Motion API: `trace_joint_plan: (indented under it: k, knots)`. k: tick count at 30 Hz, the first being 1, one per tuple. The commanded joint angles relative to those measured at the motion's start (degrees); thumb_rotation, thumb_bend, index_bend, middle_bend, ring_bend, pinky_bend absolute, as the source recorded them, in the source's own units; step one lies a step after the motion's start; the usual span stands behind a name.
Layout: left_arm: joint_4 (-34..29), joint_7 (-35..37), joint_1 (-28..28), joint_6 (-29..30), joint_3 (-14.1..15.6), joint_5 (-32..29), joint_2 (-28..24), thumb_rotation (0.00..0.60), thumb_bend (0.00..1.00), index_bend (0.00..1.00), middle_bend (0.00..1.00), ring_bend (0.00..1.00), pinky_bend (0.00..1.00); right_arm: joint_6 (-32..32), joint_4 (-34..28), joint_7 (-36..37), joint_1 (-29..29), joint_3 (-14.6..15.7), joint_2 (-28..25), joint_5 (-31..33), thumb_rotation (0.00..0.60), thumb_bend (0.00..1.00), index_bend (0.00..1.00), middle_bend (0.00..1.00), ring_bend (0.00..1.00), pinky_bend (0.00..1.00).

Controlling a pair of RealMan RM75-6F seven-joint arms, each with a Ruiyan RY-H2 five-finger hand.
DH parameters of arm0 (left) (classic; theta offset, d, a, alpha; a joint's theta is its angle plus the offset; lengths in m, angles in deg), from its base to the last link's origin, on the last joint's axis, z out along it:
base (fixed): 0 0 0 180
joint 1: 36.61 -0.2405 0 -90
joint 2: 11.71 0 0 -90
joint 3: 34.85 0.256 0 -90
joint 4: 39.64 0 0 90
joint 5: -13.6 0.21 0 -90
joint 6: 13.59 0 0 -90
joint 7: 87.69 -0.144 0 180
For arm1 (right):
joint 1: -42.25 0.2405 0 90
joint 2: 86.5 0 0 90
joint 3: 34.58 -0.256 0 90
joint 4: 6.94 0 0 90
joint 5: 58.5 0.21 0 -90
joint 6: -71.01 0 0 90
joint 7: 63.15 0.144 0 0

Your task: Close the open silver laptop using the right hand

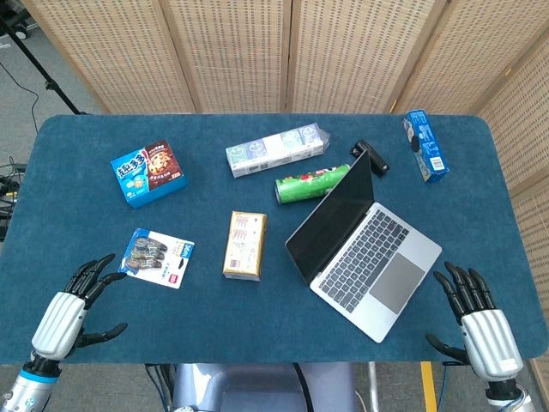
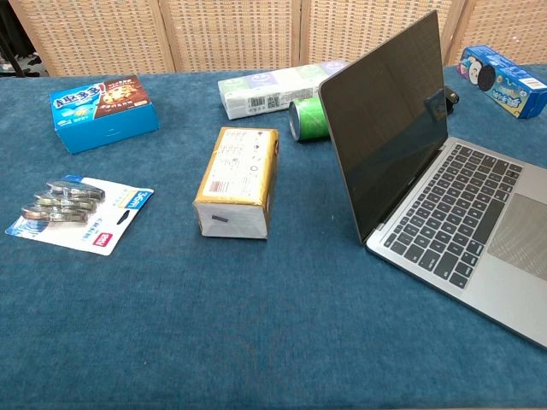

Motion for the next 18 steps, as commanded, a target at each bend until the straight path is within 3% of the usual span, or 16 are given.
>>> trace_joint_plan:
  k: [1, 18]
  knots:
    - [0.01, 0.03, 0.01, -0.04, 0.0, -0.02, 0.0, 0.6, 0.13, 0.25, 0.09, 0.12, 0.1, -0.06, -0.03, -0.08, 0.0, 0.05, 0.0, -0.02, 0.6, 0.13, 0.01, 0.0, 0.0, 0.0]
    - [-0.17, 0.45, -0.02, 0.08, -0.11, -0.23, -0.26, 0.6, 0.13, 0.25, 0.09, 0.12, 0.1, -0.77, 0.84, 1.22, 0.88, -0.07, 0.37, -0.45, 0.6, 0.13, 0.01, 0.0, 0.0, 0.0]
